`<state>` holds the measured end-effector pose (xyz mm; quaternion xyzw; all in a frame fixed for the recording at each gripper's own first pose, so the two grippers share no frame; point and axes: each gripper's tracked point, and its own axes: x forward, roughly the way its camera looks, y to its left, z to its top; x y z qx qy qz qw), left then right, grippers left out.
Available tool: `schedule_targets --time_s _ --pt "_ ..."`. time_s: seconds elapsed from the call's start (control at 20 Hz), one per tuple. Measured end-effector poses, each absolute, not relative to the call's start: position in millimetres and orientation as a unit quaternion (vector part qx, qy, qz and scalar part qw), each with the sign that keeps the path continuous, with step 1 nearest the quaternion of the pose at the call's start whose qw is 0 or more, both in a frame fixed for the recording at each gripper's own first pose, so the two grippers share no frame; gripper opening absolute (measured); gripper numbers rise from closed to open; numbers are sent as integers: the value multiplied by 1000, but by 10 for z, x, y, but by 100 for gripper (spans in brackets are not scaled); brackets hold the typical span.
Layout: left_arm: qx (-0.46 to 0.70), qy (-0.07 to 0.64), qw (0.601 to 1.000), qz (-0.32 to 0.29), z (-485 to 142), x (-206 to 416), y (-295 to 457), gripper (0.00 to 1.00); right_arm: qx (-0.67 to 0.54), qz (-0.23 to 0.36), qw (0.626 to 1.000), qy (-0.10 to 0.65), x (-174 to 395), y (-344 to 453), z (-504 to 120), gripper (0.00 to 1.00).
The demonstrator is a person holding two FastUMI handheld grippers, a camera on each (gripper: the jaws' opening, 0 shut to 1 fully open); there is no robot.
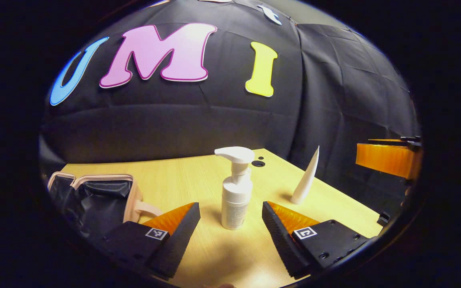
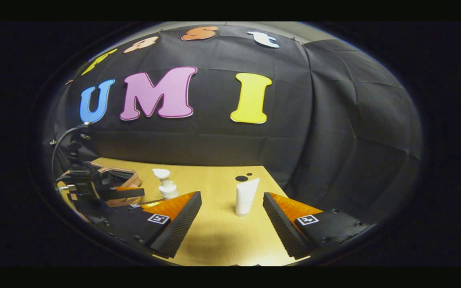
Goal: First open the suitcase, pack the skin care products into it, and then close the suitcase.
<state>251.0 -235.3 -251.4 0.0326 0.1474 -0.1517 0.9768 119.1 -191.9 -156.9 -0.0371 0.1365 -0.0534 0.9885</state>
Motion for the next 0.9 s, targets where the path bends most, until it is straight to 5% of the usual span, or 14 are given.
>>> schedule_targets --time_s 0.5,0.6,0.65,0.9 --pt "30 171 976 -130 -3039 3292 -2676 94 -15 -66 978 197 1549 -2139 -2282 99" --pt "22 165 979 -121 -3005 3304 -2639 85 -9 -71 976 205 1658 -2200 -2405 99" --pt "23 167 978 -123 -3023 3318 -2657 65 -8 -75 976 205 1717 -2232 -2438 99" --pt "31 171 977 -122 -3041 3201 -2481 64 1 -89 973 214 2043 -2281 -2707 98"
